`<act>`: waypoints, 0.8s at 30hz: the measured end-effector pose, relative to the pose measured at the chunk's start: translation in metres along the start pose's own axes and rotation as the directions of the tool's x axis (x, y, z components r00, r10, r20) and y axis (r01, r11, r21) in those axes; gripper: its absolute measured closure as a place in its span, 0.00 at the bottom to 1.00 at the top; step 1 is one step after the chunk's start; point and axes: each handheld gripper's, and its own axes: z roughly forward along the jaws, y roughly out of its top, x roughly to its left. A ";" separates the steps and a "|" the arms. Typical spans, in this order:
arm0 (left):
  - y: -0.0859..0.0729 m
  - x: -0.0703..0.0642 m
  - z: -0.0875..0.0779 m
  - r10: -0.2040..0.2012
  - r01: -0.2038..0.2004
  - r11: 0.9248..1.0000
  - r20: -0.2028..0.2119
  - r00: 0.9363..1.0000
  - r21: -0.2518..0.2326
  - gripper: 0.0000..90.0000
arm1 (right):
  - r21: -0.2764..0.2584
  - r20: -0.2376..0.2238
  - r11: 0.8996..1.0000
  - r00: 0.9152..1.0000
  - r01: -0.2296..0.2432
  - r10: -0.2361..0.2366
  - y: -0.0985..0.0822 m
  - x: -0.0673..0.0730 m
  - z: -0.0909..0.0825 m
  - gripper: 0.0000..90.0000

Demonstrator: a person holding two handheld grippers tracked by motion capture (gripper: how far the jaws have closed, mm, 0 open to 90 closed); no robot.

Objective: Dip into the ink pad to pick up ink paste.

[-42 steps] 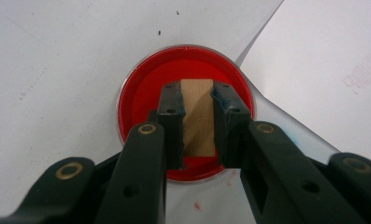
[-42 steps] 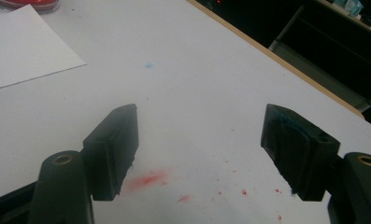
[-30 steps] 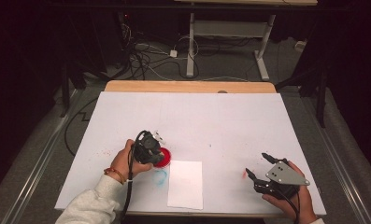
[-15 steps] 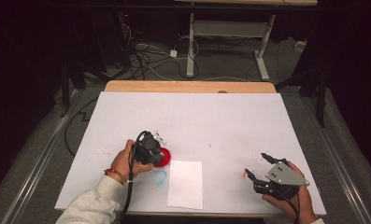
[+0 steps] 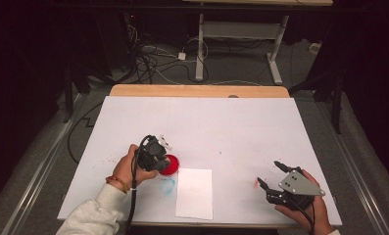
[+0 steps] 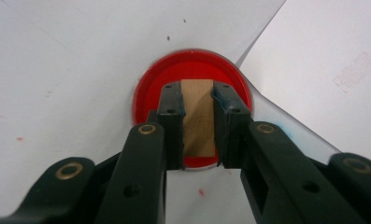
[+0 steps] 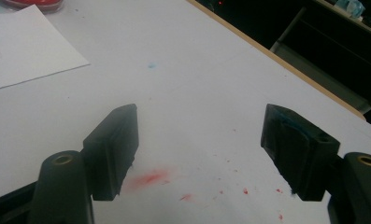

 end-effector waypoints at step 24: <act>0.000 -0.010 -0.050 0.039 -0.044 0.993 -0.041 0.998 -0.112 0.82 | 0.005 0.006 1.000 1.000 0.013 -0.013 0.000 0.002 0.000 0.31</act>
